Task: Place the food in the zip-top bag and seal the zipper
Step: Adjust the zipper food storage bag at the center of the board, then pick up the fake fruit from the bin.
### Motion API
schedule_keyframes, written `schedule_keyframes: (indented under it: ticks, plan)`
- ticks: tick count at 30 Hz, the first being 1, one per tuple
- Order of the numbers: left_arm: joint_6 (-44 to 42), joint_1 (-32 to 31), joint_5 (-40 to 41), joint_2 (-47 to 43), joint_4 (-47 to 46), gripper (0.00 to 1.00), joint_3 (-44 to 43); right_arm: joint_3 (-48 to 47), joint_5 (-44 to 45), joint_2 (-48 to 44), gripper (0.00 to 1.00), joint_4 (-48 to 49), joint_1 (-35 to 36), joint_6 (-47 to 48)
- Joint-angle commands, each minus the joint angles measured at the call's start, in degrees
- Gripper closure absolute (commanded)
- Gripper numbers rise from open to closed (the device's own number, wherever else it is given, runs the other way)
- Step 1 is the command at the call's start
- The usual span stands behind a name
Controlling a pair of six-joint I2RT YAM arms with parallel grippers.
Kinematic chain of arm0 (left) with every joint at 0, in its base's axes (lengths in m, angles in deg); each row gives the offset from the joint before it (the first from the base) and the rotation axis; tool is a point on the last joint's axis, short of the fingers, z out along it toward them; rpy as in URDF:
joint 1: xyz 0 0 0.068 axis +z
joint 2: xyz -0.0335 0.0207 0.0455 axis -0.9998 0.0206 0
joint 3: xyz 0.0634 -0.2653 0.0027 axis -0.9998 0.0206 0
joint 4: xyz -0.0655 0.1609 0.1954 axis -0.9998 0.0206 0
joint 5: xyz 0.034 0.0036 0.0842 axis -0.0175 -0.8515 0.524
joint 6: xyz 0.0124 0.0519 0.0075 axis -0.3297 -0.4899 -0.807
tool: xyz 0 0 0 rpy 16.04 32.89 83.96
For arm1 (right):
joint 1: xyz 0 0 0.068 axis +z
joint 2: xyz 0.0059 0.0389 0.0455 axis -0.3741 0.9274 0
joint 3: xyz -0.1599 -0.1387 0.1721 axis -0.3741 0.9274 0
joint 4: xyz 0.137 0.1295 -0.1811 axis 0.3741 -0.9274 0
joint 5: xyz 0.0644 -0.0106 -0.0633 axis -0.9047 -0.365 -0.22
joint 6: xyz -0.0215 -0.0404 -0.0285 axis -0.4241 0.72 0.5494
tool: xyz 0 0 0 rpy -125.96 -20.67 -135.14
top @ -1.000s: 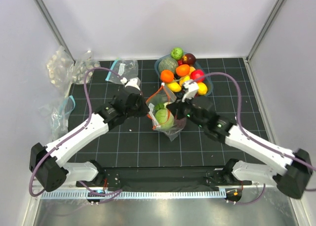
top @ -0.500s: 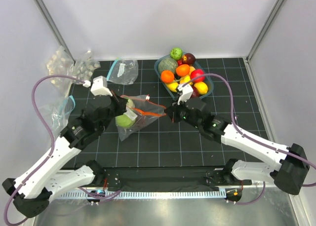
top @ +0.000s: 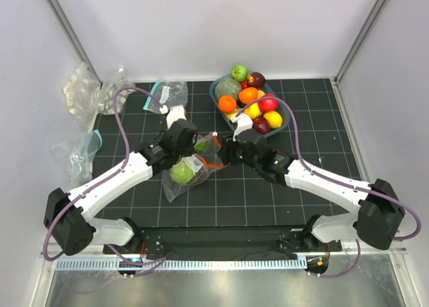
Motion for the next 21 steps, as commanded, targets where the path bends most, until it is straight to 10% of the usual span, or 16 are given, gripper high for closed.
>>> schedule_keyframes:
  ticks: [1,13,21]
  plan:
    - [-0.8,0.0,0.7,-1.1,-1.5,1.0,-3.2,-1.1,6.0,-4.6,0.48,-0.8,0.0,1.4]
    - [0.8,-0.1,2.0,-8.9,-2.7,1.0,0.4,-3.1,20.0,-6.1,0.37,-7.0,-7.6,3.0]
    - [2.6,0.0,1.8,-12.0,-3.9,1.0,2.2,-12.7,17.1,2.6,0.07,-9.9,-16.2,5.1]
